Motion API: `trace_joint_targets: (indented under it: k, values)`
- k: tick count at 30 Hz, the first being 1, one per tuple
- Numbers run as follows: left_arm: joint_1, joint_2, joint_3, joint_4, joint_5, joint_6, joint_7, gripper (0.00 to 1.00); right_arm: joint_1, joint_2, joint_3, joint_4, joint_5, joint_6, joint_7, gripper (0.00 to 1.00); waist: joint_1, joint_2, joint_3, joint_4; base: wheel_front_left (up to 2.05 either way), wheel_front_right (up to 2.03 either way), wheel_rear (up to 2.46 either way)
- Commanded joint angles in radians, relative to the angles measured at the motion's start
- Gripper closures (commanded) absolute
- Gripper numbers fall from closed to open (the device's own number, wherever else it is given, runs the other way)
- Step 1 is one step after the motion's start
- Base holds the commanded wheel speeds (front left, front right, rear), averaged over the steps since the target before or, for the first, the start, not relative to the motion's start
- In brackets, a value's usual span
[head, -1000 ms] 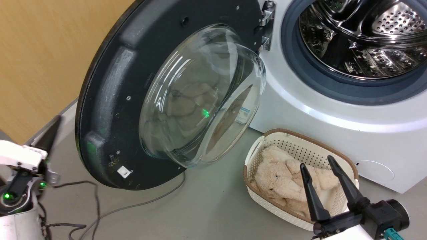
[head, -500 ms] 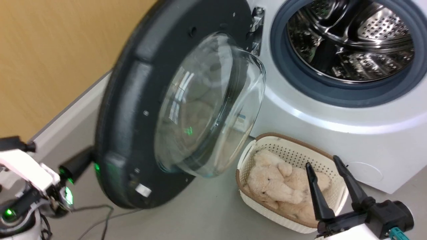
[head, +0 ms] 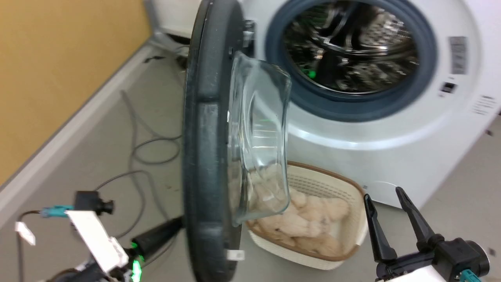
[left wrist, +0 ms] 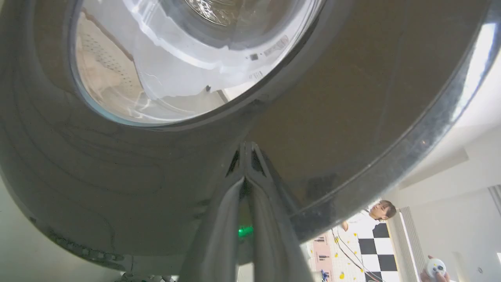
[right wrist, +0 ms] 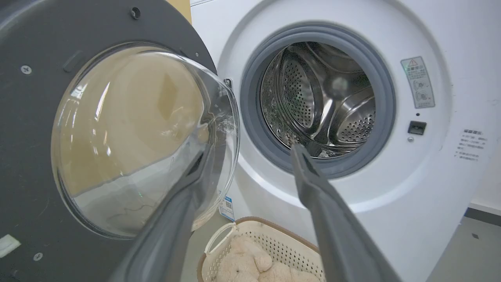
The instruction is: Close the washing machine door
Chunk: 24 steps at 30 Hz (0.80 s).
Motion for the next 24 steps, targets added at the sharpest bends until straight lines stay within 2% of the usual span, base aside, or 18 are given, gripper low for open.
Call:
trace_joint_targets:
  k: [1, 13, 15, 18, 19, 24]
  values:
    - [0.016, -0.010, -0.022, -0.011, -0.011, -0.010, -0.006, 1.00, 0.016, 0.000, -0.004, 0.001, -0.005, 0.001, -0.004, 0.00, 0.0000, 0.0000, 0.001, -0.053, 0.00, 0.00, 0.00]
    - [0.080, -0.024, -0.230, -0.010, -0.085, -0.078, -0.207, 1.00, 0.004, 0.000, -0.002, -0.004, -0.019, 0.001, -0.004, 0.00, 0.0000, 0.0000, 0.051, -0.313, 0.00, 0.00, 0.00]
    - [0.077, -0.024, -0.248, -0.002, -0.088, -0.083, -0.228, 1.00, 0.003, 0.000, -0.005, -0.004, -0.019, 0.001, -0.004, 0.00, 0.0000, 0.0000, 0.056, -0.330, 0.00, 0.00, 0.00]
    - [0.055, -0.024, -0.288, 0.029, -0.086, -0.097, -0.313, 1.00, -0.007, 0.000, -0.002, -0.009, -0.017, 0.001, -0.004, 0.00, 0.0000, 0.0000, 0.082, -0.397, 0.00, 0.00, 0.00]
    - [0.031, -0.024, -0.312, 0.052, -0.089, -0.104, -0.376, 1.00, -0.013, 0.000, -0.005, -0.010, -0.012, 0.001, -0.004, 0.00, 0.0000, 0.0000, 0.097, -0.437, 0.00, 0.00, 0.00]
    - [-0.046, -0.024, -0.374, 0.101, -0.086, -0.113, -0.507, 1.00, -0.030, 0.000, -0.005, -0.016, 0.007, 0.001, -0.004, 0.00, 0.0000, 0.0000, 0.143, -0.526, 0.00, 0.00, 0.00]
